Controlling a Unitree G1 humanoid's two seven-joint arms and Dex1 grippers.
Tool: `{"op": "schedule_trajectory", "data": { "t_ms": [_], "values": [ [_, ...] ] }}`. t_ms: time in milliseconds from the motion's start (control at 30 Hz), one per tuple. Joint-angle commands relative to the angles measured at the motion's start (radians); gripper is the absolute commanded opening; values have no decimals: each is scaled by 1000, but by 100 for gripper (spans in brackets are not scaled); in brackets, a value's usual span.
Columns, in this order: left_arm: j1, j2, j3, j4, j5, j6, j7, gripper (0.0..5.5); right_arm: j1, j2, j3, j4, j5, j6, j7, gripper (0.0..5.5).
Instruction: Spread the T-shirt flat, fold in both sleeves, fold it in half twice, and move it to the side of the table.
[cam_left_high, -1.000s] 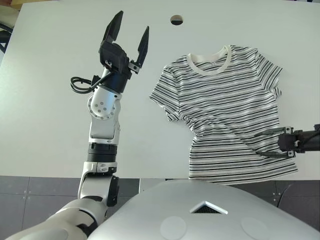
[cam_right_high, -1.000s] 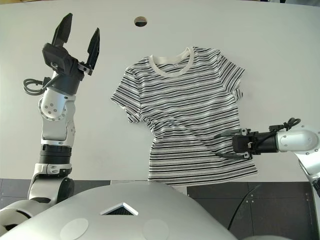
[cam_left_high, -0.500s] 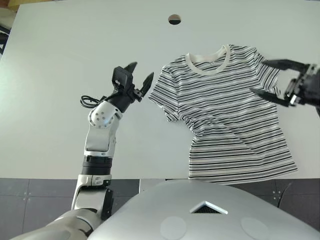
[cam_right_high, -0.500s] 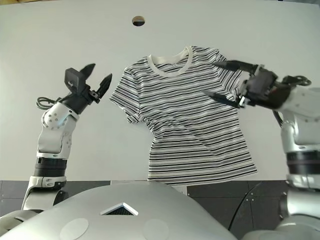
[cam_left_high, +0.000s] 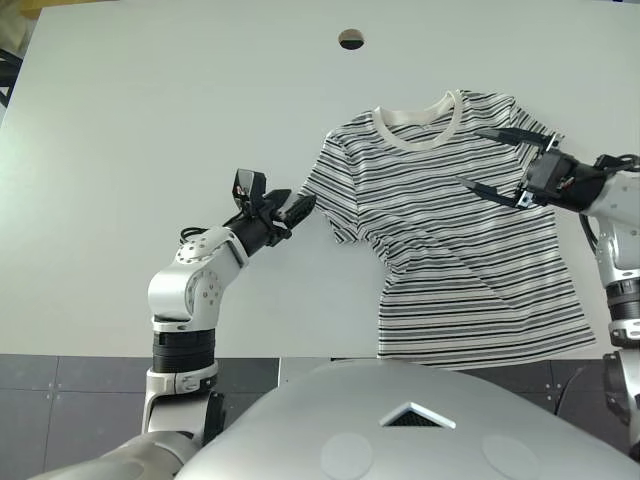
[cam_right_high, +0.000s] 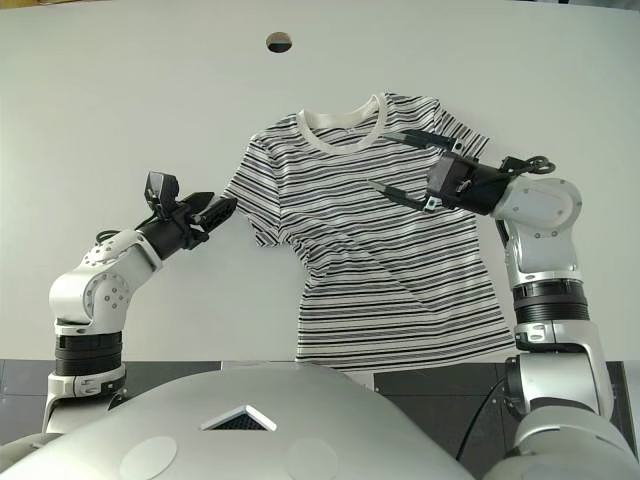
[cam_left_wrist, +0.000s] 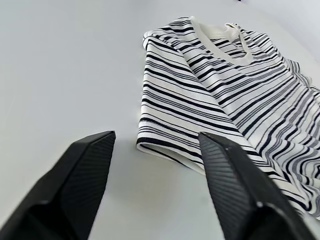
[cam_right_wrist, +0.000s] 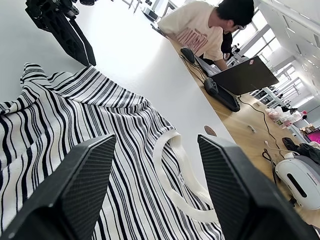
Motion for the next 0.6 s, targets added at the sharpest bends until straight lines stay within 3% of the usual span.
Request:
{"op": "schedule_trajectory", "data": {
  "t_ms": [33,467,600],
  "values": [
    [17,0,-33,40,25,52,24,238,7,-10,-21,-43,0,12,7,304],
    [6,-19,-40,70,17,54,28,15,14,-7,-44,-93,3,53,9,304],
    [2,-25,-27,66,12,53,31,12,20,-8,-48,-102,5,58,10,304]
  ]
}}
